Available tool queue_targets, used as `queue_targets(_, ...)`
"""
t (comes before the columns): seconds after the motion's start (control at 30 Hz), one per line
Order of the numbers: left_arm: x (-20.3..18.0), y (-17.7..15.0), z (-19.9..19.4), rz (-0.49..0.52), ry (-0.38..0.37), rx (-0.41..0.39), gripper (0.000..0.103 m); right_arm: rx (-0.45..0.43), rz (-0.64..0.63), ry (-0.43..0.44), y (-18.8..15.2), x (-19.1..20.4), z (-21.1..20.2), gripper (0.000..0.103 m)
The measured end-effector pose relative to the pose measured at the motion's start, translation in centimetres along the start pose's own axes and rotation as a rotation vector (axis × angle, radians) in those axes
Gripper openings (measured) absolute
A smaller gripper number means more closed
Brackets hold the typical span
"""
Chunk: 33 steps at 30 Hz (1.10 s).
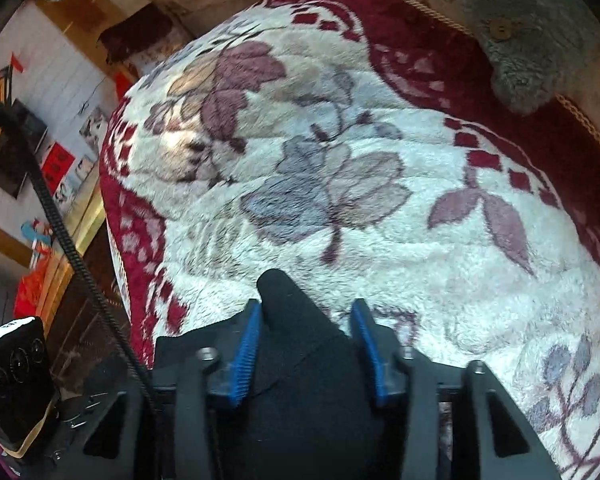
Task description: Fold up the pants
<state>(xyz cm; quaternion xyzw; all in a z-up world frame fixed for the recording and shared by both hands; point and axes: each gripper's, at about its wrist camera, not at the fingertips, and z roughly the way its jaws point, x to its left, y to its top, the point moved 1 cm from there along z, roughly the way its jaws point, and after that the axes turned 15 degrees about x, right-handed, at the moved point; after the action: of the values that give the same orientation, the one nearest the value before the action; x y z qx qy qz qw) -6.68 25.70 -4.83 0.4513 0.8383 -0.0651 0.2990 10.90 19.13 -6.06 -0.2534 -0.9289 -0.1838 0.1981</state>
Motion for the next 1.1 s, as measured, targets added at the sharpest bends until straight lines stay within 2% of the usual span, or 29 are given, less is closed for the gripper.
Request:
queue_targets(0.03, -0.1, 0.1, 0.1, 0.010, 0.033, -0.002, 0.038, -0.005, -0.007, 0.000, -0.1, 0.1, -0.1, 0.034)
queue_targets(0.17, -0.3, 0.2, -0.2, 0.031, 0.039, -0.010, 0.023, -0.032, -0.039, -0.032, -0.7, 1.0, -0.8, 0.023)
queue_targets(0.4, -3.5, -0.5, -3.6, 0.133, 0.042, -0.087, 0.019, -0.154, -0.034, -0.005, -2.0, 2.4, -5.1, 0.019)
queue_targets(0.67, -11.0, -2.0, -8.2, 0.338, -0.014, -0.176, 0.019, -0.373, -0.020, 0.029, -6.0, 3.4, -15.2, 0.019)
queue_targets(0.8, -15.9, -4.2, -9.0, 0.470, -0.056, -0.183, 0.019, -0.487, 0.015, 0.048, -10.4, 2.7, -20.5, 0.019)
queue_targets(0.9, -19.5, -6.2, -8.2, 0.565, -0.070, -0.171, 0.019, -0.551, 0.066, 0.074, -14.1, 1.1, -23.5, 0.019)
queue_targets(1.1, -26.0, -10.6, -3.7, 0.710, -0.103, -0.061, 0.019, -0.645, 0.227, 0.068, -24.4, -3.3, -27.3, 0.019)
